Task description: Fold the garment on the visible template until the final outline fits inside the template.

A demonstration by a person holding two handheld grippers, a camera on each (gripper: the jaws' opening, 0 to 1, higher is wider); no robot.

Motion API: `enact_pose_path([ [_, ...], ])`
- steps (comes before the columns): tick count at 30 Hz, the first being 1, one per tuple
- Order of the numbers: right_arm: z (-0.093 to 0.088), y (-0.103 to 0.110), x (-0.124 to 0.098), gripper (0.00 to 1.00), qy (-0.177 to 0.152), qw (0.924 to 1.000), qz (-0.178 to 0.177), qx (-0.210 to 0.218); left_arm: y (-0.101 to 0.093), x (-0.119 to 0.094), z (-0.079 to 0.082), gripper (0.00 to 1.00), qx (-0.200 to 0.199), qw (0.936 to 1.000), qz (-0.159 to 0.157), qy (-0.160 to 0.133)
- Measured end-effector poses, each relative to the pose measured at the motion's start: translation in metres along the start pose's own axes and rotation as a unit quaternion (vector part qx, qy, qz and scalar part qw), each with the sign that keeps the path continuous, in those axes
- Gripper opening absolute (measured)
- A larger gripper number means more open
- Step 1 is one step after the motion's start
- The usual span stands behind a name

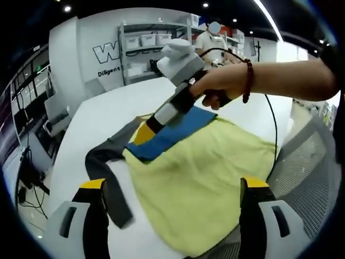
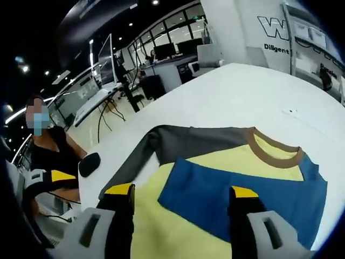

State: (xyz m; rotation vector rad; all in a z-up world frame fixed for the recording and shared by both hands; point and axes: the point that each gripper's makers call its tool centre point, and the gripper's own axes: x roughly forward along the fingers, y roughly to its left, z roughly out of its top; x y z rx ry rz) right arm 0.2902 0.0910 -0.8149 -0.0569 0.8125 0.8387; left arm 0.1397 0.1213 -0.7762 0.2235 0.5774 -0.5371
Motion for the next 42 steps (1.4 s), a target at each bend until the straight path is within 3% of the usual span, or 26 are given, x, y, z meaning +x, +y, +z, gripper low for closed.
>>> enact_pose_path([
  [8, -0.005, -0.017, -0.018, 0.87, -0.007, 0.9997, -0.024, 0.005, 0.001, 0.0, -0.001, 0.98, -0.009, 1.0, 0.0, 0.001],
  [14, -0.014, -0.038, -0.032, 0.89, -0.007, 0.998, -0.058, 0.027, 0.001, 0.001, 0.001, 0.98, -0.008, 1.0, 0.003, 0.0],
  [27, -0.037, -0.066, -0.061, 0.87, -0.019, 0.9944, -0.087, 0.058, 0.005, 0.0, -0.003, 0.95, -0.027, 0.9996, 0.007, 0.007],
  [34, -0.05, -0.09, -0.073, 0.87, -0.015, 0.9915, -0.121, 0.044, 0.008, -0.001, -0.005, 0.94, -0.041, 0.9991, 0.012, 0.008],
  [42, -0.069, -0.115, -0.089, 0.85, -0.016, 0.9863, -0.14, 0.086, 0.006, -0.001, -0.005, 0.93, -0.035, 0.9993, 0.012, 0.009],
])
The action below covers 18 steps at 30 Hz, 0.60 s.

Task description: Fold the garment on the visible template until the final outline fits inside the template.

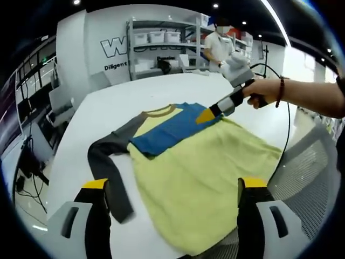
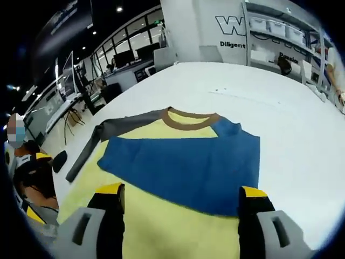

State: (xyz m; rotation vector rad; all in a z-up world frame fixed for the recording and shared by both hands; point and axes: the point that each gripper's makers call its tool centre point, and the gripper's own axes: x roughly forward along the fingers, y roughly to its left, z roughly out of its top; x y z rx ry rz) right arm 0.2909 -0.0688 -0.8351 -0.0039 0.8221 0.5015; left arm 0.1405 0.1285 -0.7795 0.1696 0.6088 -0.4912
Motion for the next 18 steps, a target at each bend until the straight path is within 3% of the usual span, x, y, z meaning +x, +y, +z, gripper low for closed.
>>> enact_pose_path([
  [2, -0.002, -0.006, -0.003, 0.85, -0.008, 0.9996, 0.002, 0.026, 0.0, 0.001, -0.001, 0.93, 0.0, 1.0, -0.002, 0.004],
  [8, -0.011, -0.031, -0.009, 0.81, -0.005, 0.9991, -0.026, 0.033, -0.002, 0.001, -0.002, 0.93, 0.005, 1.0, -0.005, 0.005],
  [14, -0.019, -0.05, -0.014, 0.72, -0.008, 0.9973, -0.036, 0.063, -0.002, -0.001, 0.004, 0.92, 0.013, 0.9999, -0.001, -0.01],
  [18, -0.02, -0.059, -0.017, 0.58, -0.019, 0.9964, -0.047, 0.069, -0.002, 0.0, 0.003, 0.91, 0.021, 0.9998, -0.001, -0.006],
])
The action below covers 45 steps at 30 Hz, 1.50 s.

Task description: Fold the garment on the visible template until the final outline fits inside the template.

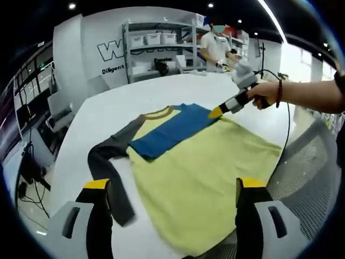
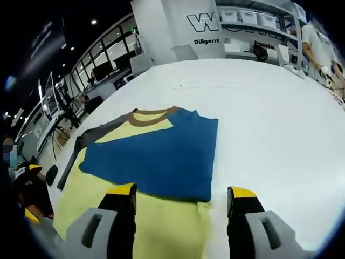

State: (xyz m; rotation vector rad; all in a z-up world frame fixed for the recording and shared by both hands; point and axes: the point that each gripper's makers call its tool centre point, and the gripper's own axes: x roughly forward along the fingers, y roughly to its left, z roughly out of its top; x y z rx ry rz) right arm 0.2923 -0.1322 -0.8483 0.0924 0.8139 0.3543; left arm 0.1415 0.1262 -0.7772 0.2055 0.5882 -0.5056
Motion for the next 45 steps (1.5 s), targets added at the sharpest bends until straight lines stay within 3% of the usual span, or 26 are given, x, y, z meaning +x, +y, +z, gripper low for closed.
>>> enact_pose_path([
  [5, -0.002, -0.012, -0.001, 0.48, -0.012, 0.9997, -0.014, 0.017, 0.001, -0.001, 0.002, 0.89, -0.001, 1.0, 0.002, -0.008],
  [12, -0.009, -0.02, -0.001, 0.16, -0.006, 0.9994, -0.025, 0.023, 0.001, -0.001, 0.002, 0.89, -0.001, 1.0, 0.002, -0.006],
  [14, -0.01, -0.021, 0.0, 0.1, -0.011, 0.9988, -0.021, 0.044, 0.002, -0.001, 0.002, 0.89, -0.001, 1.0, 0.003, -0.006],
  [19, -0.011, -0.022, 0.001, 0.09, -0.012, 0.9979, -0.023, 0.06, 0.003, -0.001, 0.001, 0.88, -0.001, 1.0, 0.004, -0.006],
  [23, -0.012, -0.022, 0.002, 0.06, -0.001, 0.999, -0.035, 0.027, 0.003, -0.001, 0.001, 0.88, -0.005, 1.0, 0.002, -0.005],
  [24, -0.013, -0.022, 0.002, 0.05, 0.003, 0.9994, -0.036, -0.001, 0.003, -0.001, 0.001, 0.88, -0.008, 1.0, 0.002, -0.005],
  [32, -0.013, -0.024, 0.003, 0.0, 0.007, 0.9993, -0.034, -0.012, 0.002, -0.001, 0.0, 0.87, 0.003, 1.0, 0.005, 0.001],
  [45, -0.015, -0.048, -0.005, 0.0, 0.02, 0.9983, -0.043, -0.032, 0.002, 0.0, -0.001, 0.87, -0.004, 1.0, 0.002, 0.001],
])
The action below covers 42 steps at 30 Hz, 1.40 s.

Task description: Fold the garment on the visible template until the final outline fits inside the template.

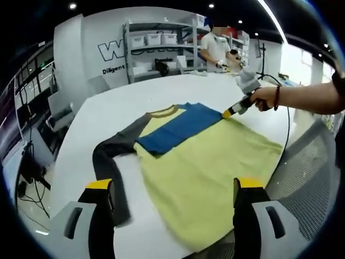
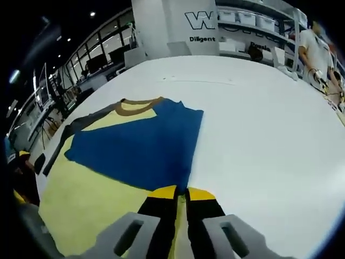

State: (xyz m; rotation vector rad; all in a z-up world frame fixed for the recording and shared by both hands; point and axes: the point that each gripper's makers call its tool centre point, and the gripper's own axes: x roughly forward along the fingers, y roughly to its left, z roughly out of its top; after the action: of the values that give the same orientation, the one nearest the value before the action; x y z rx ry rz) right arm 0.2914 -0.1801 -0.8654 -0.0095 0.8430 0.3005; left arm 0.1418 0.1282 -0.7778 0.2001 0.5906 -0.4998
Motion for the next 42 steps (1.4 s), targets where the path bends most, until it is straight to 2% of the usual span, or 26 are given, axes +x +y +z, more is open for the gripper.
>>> enact_pose_path([
  [19, -0.004, -0.048, -0.012, 0.0, 0.022, 0.9989, -0.034, -0.024, -0.002, 0.001, -0.003, 0.85, -0.001, 0.9999, -0.004, 0.009],
  [35, -0.007, -0.078, -0.019, 0.0, 0.027, 0.9981, -0.056, -0.005, 0.0, 0.002, -0.004, 0.86, -0.007, 0.9999, -0.003, 0.01],
  [42, -0.007, -0.088, -0.02, 0.0, 0.018, 0.9979, -0.061, 0.01, 0.005, 0.002, -0.006, 0.85, -0.018, 0.9998, 0.0, 0.012],
])
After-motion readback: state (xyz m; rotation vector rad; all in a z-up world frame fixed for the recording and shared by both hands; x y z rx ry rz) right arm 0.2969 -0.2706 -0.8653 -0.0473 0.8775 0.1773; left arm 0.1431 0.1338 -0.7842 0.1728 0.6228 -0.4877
